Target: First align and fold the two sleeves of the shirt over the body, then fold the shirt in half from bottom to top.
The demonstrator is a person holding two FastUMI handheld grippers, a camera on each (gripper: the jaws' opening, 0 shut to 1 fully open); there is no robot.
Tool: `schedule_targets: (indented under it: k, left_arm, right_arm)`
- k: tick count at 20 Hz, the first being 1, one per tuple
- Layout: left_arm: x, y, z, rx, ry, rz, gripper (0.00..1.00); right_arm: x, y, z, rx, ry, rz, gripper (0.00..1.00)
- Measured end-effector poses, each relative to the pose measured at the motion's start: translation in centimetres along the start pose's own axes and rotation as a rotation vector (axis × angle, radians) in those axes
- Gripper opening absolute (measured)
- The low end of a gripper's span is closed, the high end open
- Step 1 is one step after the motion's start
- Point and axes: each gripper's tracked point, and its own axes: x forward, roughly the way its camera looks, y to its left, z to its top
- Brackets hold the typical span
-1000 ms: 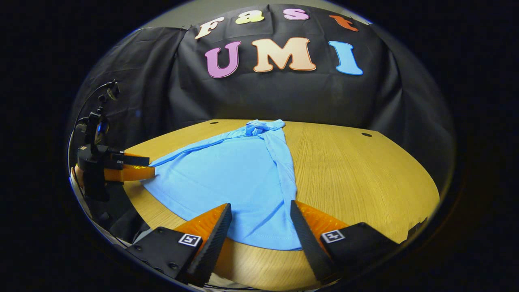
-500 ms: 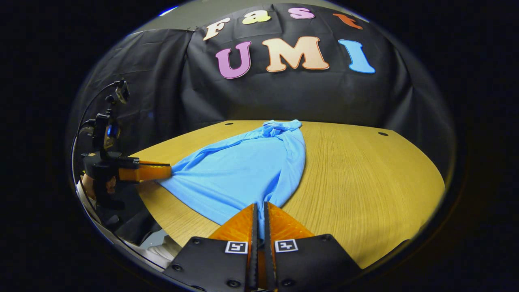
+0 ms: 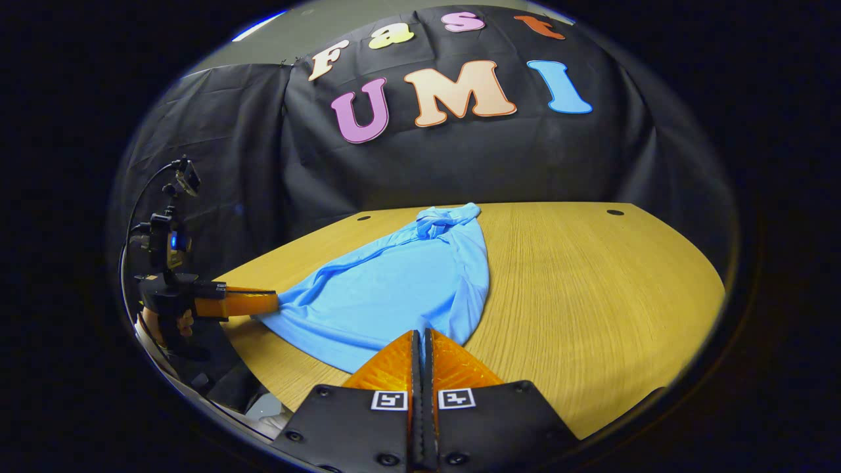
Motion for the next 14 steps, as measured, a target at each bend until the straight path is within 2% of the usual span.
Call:
schedule_targets:
  k: [6,14]
  left_arm:
    - [1.7,0.3,6.6,0.029,-0.105,-0.009,0.0]
    - [6.7,1.6,14.5,-0.022,-0.205,-0.055,0.0]
  right_arm:
    - [2.6,0.4,5.5,-0.085,-0.055,0.012,0.02]
    - [8.6,-1.5,13.2,-0.105,-0.116,-0.001,0.02]
